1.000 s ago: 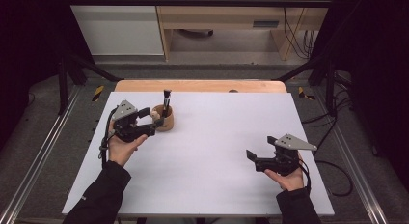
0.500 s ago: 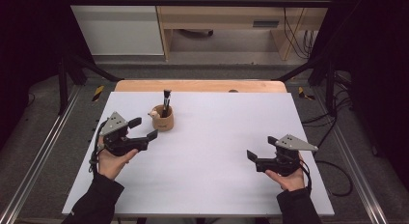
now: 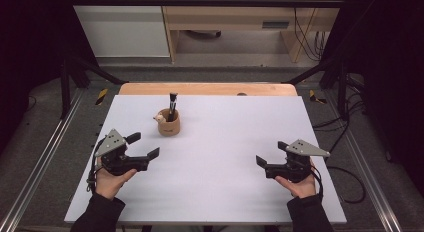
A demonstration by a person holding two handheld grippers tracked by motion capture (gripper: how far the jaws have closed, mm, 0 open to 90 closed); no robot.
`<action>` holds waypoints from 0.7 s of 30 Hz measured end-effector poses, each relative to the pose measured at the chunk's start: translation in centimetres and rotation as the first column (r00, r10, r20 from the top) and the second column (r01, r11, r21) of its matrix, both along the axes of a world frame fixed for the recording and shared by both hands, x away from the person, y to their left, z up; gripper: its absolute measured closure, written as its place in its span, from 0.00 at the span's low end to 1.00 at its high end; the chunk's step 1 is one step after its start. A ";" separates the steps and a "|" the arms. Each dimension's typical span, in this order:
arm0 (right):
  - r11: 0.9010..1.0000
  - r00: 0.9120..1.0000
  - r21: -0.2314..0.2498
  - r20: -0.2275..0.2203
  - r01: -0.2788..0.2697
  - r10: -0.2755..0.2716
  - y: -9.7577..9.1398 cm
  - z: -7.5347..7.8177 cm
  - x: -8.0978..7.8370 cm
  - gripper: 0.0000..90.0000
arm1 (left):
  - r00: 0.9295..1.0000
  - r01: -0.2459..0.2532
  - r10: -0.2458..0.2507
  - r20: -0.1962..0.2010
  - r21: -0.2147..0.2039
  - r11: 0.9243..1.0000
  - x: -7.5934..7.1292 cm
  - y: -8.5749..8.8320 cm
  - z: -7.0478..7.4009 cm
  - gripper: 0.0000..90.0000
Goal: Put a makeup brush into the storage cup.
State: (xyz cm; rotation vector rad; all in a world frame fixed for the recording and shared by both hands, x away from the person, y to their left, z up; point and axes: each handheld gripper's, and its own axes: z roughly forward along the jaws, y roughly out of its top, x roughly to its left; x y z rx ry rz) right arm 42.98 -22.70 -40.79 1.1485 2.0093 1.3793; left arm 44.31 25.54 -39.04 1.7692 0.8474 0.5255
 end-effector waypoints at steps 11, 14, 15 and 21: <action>1.000 1.000 -0.001 -0.004 0.010 -0.010 -0.3 -0.2 0.0 0.07 | 0.999 -0.031 0.031 -0.022 0.012 0.999 -0.6 1.4 -1.5 0.10; 1.000 1.000 -0.001 -0.010 0.014 -0.014 -0.3 -0.3 -0.1 0.07 | 0.999 -0.039 0.040 -0.029 0.029 0.999 -0.6 1.6 -1.9 0.09; 1.000 1.000 -0.003 -0.008 0.015 -0.015 -0.4 -0.3 -0.1 0.07 | 0.999 -0.038 0.039 -0.033 0.025 0.999 -0.7 1.7 -2.0 0.09; 1.000 1.000 -0.003 -0.012 0.017 -0.017 -0.4 -0.5 -0.1 0.07 | 0.997 -0.059 0.060 -0.044 0.022 0.998 -0.6 2.0 -2.6 0.09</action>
